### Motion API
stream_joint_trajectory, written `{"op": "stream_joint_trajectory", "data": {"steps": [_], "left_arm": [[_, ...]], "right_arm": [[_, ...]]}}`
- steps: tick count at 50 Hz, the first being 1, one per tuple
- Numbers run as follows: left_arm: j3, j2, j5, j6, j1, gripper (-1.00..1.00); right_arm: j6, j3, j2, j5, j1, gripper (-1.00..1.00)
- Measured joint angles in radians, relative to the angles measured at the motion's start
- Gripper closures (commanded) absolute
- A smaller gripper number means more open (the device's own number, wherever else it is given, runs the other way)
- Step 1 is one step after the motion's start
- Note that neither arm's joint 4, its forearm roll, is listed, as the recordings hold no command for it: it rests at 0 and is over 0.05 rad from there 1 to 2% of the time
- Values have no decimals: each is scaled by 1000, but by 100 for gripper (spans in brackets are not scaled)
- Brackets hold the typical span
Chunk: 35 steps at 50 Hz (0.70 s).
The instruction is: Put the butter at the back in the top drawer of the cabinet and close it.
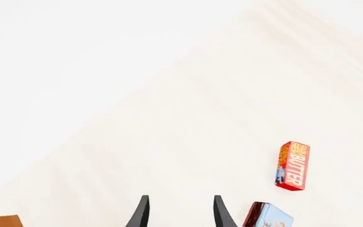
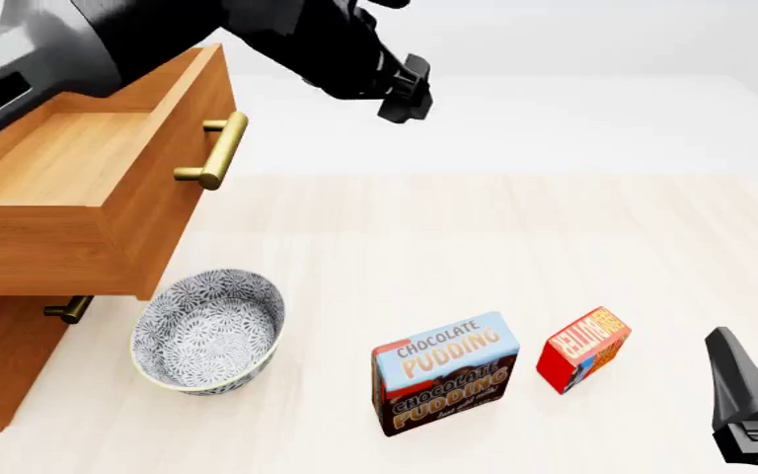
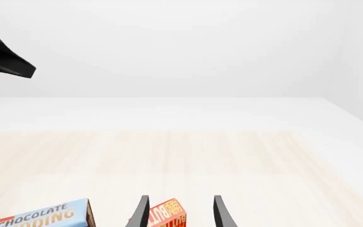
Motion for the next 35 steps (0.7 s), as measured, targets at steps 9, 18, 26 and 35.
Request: {"op": "stream_joint_trajectory", "data": {"steps": [9, 18, 26, 35], "left_arm": [[-35, 48, 3, -12, -31, -100], [-66, 93, 6, -27, -65, -100], [-94, 130, 12, -38, -94, -100], [-139, 176, 28, -45, -124, -100]], "right_arm": [[0, 0, 0, 0, 0, -100], [0, 0, 0, 0, 0, -100], [0, 0, 0, 0, 0, -100], [0, 0, 0, 0, 0, -100]]}}
